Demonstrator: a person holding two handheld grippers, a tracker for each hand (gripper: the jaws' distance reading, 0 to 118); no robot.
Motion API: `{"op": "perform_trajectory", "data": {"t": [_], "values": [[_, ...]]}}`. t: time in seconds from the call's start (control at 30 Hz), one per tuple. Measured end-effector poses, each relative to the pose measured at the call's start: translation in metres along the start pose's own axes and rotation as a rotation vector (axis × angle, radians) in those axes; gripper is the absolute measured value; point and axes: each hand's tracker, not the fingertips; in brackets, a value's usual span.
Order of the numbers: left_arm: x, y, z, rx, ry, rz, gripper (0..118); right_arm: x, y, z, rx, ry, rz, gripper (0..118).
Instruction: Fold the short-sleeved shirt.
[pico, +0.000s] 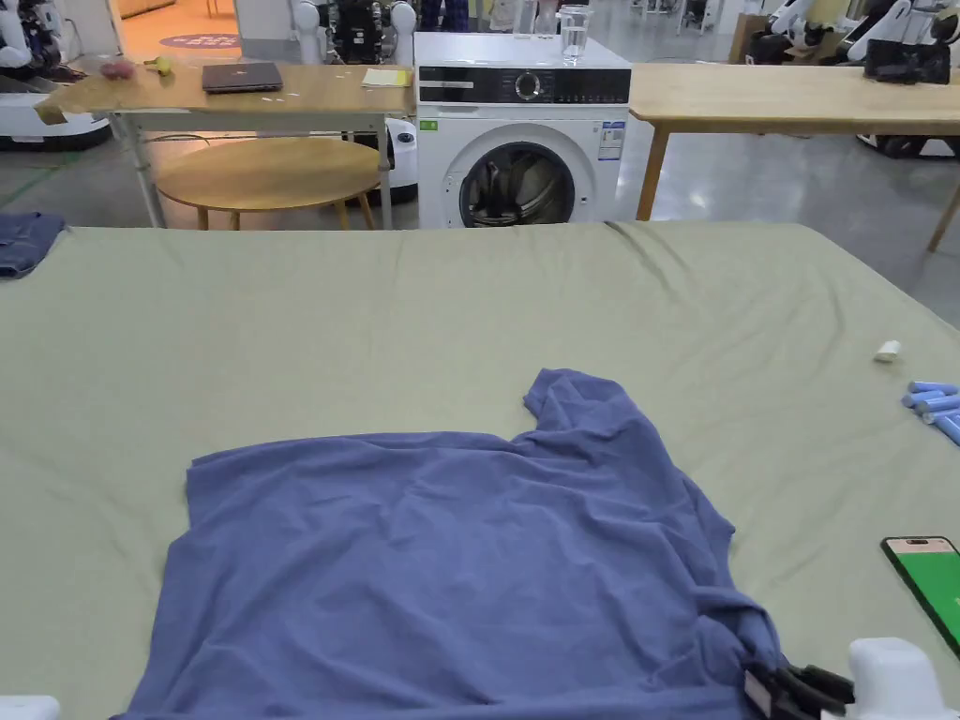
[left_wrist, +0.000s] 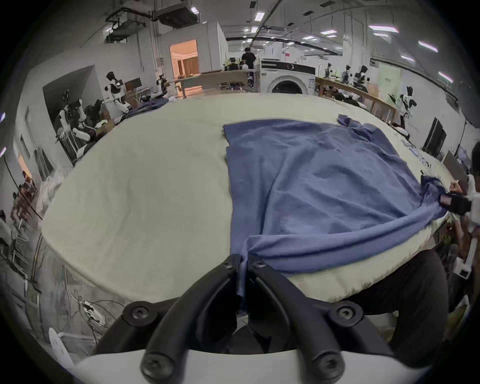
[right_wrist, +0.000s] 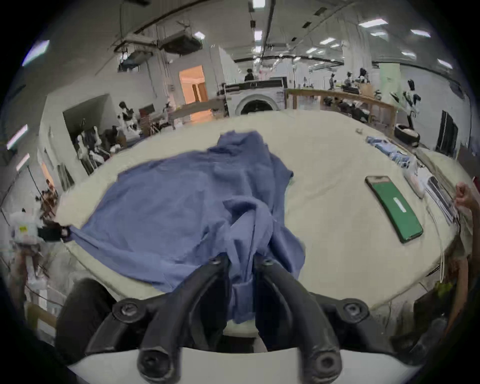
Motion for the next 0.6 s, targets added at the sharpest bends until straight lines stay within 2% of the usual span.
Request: {"op": "perform_trajectory", "data": {"t": [0.17, 0.33, 0.37, 0.5, 0.57, 0.6], "values": [[0.003, 0.056, 0.013, 0.077, 0.024, -0.050, 0, -0.015, 0.057, 0.006, 0.074, -0.014, 0.057, 15], [-0.002, 0.120, -0.043, 0.026, 0.028, -0.096, 0, -0.026, 0.104, -0.061, 0.026, -0.091, 0.100, 15], [-0.007, 0.132, -0.065, -0.043, 0.022, -0.117, 0, -0.026, 0.107, -0.082, -0.005, -0.114, 0.108, 15], [-0.024, 0.149, -0.135, -0.221, 0.023, -0.098, 0, -0.022, 0.102, -0.145, -0.154, -0.125, 0.040, 15], [-0.028, 0.146, -0.136, -0.185, 0.034, -0.068, 0, -0.024, 0.098, -0.152, -0.152, -0.119, 0.040, 15], [-0.028, 0.144, -0.130, -0.163, 0.038, -0.059, 14, -0.025, 0.096, -0.149, -0.145, -0.116, 0.045, 16]]}}
